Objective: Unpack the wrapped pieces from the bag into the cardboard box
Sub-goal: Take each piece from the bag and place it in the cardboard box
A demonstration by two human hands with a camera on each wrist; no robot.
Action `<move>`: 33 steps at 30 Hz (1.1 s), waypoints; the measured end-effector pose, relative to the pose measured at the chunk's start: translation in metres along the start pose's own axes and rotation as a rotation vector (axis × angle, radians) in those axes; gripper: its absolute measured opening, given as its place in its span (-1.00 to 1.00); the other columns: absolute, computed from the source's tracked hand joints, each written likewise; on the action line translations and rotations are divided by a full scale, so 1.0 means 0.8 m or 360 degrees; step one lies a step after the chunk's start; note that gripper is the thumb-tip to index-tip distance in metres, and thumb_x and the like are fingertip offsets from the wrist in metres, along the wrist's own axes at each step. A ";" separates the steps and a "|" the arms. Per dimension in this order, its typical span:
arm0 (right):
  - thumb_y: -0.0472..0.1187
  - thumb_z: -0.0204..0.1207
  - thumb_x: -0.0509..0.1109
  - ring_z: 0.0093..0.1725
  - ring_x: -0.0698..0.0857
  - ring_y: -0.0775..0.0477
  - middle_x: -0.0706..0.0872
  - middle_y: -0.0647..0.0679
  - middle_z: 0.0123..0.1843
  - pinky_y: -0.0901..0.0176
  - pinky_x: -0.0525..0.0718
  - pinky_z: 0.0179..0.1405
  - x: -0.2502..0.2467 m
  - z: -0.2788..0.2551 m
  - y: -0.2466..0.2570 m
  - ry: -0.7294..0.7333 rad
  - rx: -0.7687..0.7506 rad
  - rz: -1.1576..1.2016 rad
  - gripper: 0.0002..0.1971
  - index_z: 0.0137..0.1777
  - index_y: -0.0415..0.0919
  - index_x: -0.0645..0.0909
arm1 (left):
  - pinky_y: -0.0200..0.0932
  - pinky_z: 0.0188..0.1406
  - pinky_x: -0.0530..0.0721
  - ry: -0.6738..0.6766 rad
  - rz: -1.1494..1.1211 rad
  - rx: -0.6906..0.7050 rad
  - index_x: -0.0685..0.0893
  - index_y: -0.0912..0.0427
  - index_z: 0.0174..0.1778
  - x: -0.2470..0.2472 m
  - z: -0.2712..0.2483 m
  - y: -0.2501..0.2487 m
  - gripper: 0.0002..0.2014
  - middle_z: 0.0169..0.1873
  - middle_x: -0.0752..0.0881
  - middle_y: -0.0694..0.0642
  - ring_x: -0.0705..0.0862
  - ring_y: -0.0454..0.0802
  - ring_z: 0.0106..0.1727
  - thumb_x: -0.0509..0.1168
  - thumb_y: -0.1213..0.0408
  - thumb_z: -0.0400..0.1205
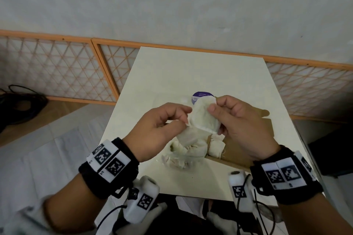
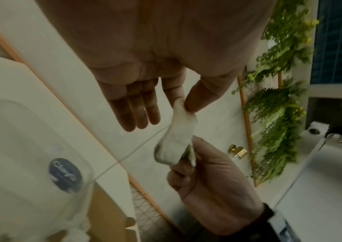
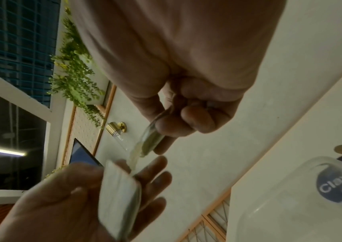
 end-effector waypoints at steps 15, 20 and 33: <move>-0.21 0.76 0.39 -0.30 0.64 -0.09 0.69 -0.22 -0.25 0.10 0.66 -0.29 0.007 -0.009 0.008 -0.0124 -0.0142 0.0169 -0.87 0.05 -0.30 0.61 | -0.27 -0.48 0.41 -0.0112 0.0269 -0.0034 0.83 0.01 -0.05 0.007 0.012 -0.022 -0.92 -0.51 0.60 0.06 0.39 -0.05 -0.52 0.43 0.25 0.71; -0.10 0.71 0.44 -0.19 0.69 -0.23 0.75 -0.25 -0.18 -0.22 0.71 -0.13 0.003 -0.006 -0.004 -0.0237 -0.0068 0.0317 -0.86 0.01 -0.17 0.64 | -0.13 -0.34 0.53 -0.0134 0.0163 -0.0097 0.86 0.01 -0.05 0.008 0.012 -0.010 -0.93 -0.38 0.70 0.30 0.50 0.13 -0.38 0.46 0.23 0.69; -0.07 0.57 0.53 -0.19 0.67 -0.21 0.76 -0.28 -0.22 -0.35 0.76 0.00 -0.038 0.000 -0.010 -0.0522 -0.0110 -0.0011 -0.84 -0.05 -0.10 0.62 | -0.17 -0.17 0.65 -0.0115 0.0142 0.0016 0.81 0.11 -0.10 0.001 0.002 -0.013 -0.95 -0.21 0.81 0.21 0.67 0.08 -0.24 0.45 0.26 0.66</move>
Point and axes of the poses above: each hand's wrist, its own z-axis towards the middle knuckle, its own x-axis out of the palm, y = z × x, the point moved 8 cm from there along z, towards the middle knuckle
